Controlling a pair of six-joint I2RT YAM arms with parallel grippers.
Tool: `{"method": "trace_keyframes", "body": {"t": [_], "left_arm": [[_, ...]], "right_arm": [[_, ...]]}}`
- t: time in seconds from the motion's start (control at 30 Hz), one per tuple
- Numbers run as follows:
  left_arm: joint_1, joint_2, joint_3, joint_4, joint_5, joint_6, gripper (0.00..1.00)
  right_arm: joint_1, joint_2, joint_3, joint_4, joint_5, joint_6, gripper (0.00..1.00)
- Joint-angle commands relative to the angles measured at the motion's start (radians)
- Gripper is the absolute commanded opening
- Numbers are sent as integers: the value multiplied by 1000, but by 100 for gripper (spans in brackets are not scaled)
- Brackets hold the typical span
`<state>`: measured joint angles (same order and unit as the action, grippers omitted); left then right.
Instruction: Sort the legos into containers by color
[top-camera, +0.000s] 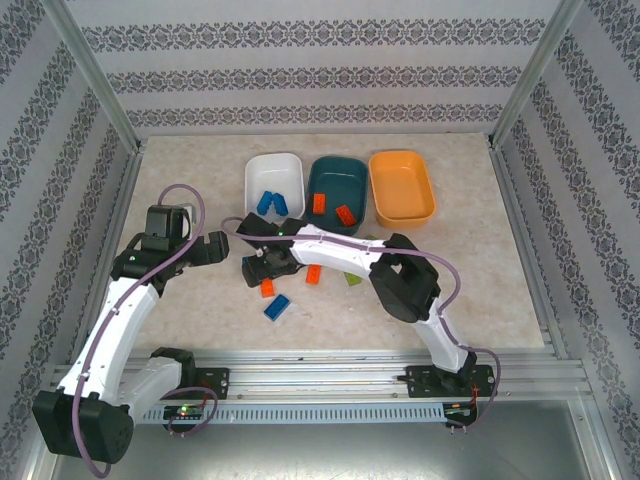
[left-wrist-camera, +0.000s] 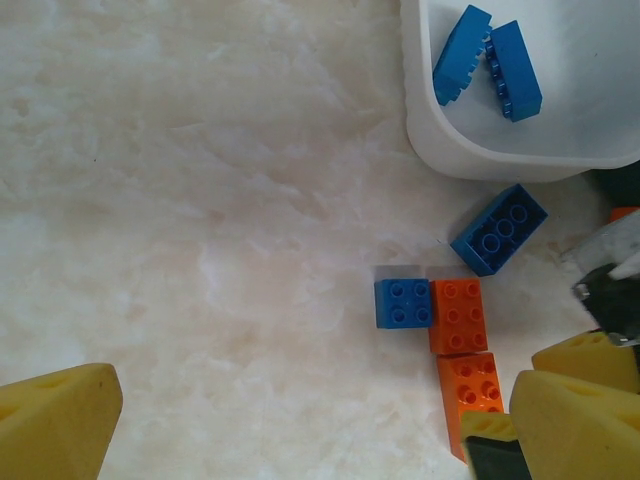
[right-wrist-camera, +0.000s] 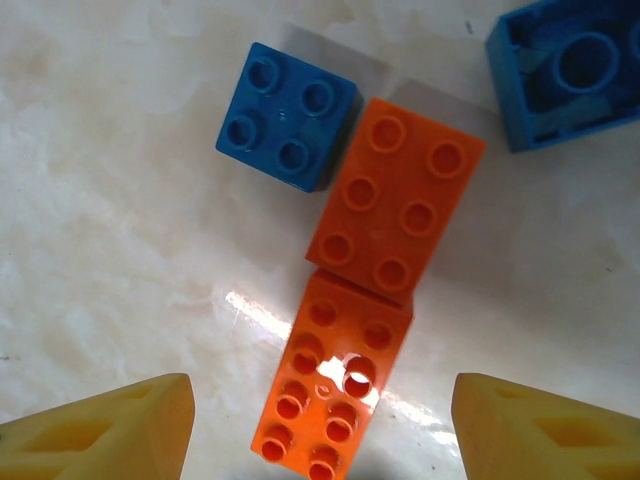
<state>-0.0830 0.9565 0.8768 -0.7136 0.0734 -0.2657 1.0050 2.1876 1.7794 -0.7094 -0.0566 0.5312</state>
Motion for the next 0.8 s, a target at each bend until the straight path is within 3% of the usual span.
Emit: {"method": "trace_keyframes", "body": {"t": [0.0, 0.4, 0.77], "left_arm": [[13, -11, -10, 2, -21, -8, 100], [12, -16, -14, 5, -15, -8, 100], [11, -9, -15, 4, -12, -8, 100]], "right_arm": [[15, 49, 71, -97, 73, -27, 69], [37, 124, 107, -129, 94, -15, 66], [30, 113, 69, -95, 79, -10, 37]]}}
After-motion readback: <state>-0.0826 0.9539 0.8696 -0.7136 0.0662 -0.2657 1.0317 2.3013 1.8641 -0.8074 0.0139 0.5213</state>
